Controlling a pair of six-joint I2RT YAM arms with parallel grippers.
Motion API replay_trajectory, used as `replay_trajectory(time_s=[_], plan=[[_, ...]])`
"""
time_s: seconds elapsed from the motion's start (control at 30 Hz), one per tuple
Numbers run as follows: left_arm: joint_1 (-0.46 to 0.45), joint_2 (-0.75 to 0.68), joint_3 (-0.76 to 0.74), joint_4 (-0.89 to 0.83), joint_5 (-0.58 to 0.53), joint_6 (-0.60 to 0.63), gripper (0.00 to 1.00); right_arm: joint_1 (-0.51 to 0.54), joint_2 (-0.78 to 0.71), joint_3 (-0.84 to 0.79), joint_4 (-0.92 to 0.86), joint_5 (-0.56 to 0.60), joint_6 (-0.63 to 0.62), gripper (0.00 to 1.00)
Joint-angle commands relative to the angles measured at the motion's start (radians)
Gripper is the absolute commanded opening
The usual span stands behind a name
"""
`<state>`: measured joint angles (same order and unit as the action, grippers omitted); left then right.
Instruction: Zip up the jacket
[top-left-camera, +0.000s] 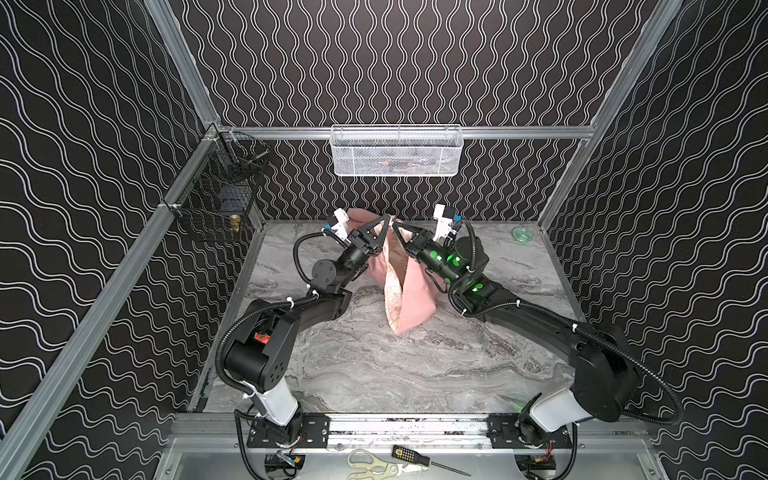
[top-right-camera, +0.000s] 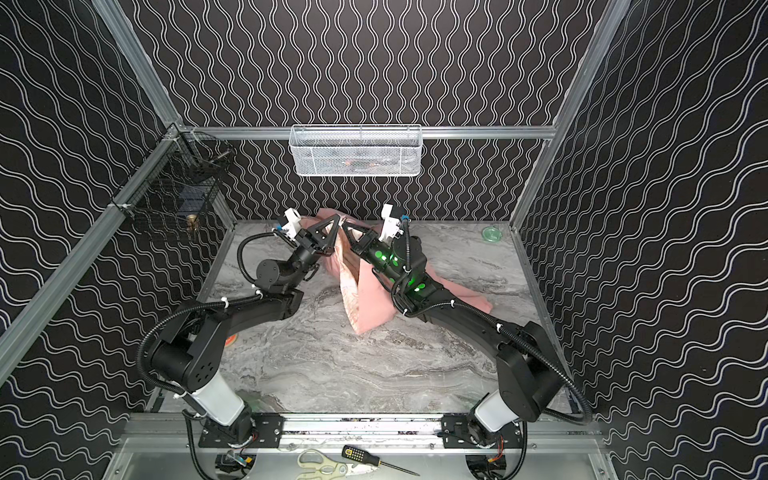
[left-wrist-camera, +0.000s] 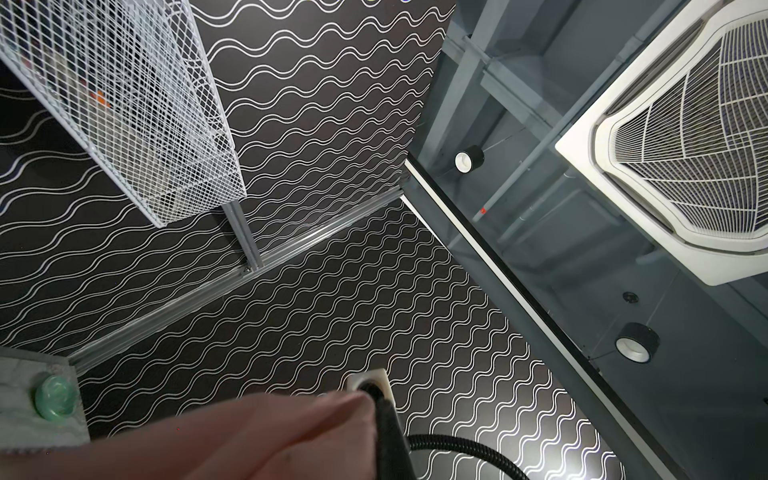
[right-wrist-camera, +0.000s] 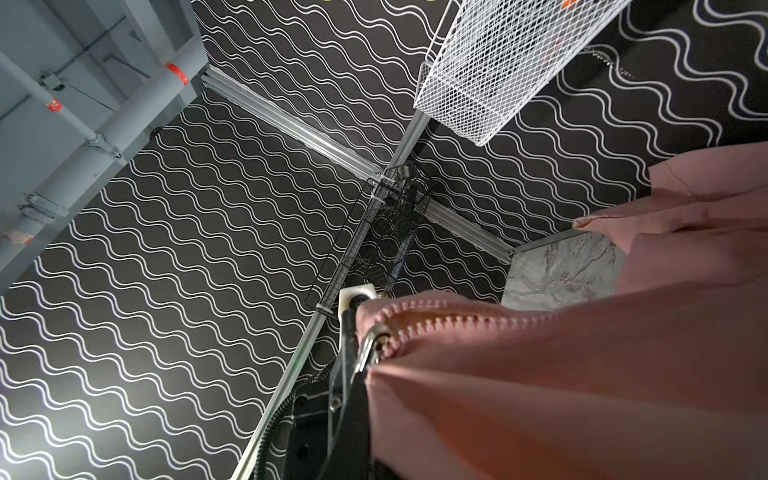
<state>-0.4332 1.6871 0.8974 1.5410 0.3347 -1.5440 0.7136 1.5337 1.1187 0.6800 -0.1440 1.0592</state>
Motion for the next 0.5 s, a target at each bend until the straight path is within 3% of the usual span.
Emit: replay_trajectory(time_s=[0.0, 0.23, 0.47], plan=[[0.008, -0.016, -0.003, -0.032, -0.134, 0.008, 0.0, -0.004, -0.017, -0.034, -0.021, -0.233, 0.088, 0.0], [0.006, -0.028, -0.02, -0.025, -0.128, 0.012, 0.0, -0.034, -0.016, -0.063, 0.065, -0.276, 0.206, 0.0], [0.006, -0.031, -0.011, -0.037, -0.123, 0.018, 0.0, -0.034, -0.002, -0.059, 0.076, -0.297, 0.23, 0.0]])
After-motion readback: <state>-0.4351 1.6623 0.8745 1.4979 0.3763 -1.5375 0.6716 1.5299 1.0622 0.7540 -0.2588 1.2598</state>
